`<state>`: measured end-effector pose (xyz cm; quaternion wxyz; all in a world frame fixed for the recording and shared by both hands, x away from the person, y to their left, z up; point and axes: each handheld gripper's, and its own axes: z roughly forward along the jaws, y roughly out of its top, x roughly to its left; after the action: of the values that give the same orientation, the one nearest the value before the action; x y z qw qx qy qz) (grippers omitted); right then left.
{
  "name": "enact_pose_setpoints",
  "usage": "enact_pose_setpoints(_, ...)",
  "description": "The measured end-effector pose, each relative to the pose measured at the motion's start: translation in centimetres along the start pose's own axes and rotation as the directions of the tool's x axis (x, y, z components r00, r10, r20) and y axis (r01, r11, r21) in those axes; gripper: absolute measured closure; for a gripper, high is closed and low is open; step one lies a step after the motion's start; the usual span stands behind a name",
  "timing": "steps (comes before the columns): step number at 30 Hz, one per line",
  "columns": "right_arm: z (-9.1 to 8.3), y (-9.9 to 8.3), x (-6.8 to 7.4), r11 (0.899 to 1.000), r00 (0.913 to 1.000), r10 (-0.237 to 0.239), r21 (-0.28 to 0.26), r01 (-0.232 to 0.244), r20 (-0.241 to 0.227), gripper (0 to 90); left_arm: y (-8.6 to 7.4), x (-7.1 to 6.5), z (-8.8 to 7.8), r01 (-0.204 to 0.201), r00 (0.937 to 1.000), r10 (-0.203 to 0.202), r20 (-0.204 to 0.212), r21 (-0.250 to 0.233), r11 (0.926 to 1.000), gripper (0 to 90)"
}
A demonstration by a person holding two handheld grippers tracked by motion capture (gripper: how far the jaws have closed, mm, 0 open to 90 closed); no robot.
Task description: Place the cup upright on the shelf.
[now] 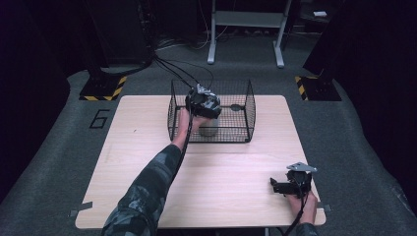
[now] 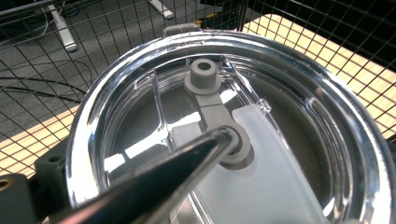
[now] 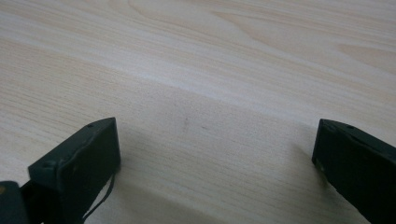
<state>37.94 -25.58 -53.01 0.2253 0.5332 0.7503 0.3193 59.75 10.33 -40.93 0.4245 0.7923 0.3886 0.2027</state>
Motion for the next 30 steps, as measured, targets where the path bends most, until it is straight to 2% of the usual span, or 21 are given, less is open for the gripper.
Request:
enact_pose_setpoints(2,0.0,0.0,0.0,1.000,1.0000,0.001,0.000,-0.001,0.000,0.4,0.1,-0.1,-0.3,0.018,0.9998,-0.018,0.004,-0.007,0.9998,0.3)
enact_pose_setpoints(6,0.0,0.0,0.0,1.000,1.0000,-0.002,0.000,0.002,0.000,0.4,0.3,-0.1,-0.8,0.004,1.0000,-0.004,0.004,-0.001,1.0000,0.2)
enact_pose_setpoints(15,0.0,0.0,0.0,1.000,1.0000,-0.003,0.000,0.003,0.000,0.4,0.1,-0.3,-2.6,0.004,1.0000,-0.004,0.008,0.002,1.0000,0.0)
enact_pose_setpoints(26,0.0,0.0,0.0,1.000,1.0000,-0.003,0.000,0.003,0.000,0.4,0.1,-0.4,-4.5,-0.002,0.9992,0.001,0.040,0.024,0.9997,1.4)
enact_pose_setpoints(30,0.0,0.0,0.0,1.000,1.0000,-0.003,0.000,0.003,0.000,0.4,0.1,-0.6,-5.3,-0.018,0.9990,0.017,0.042,0.030,0.9994,2.1)
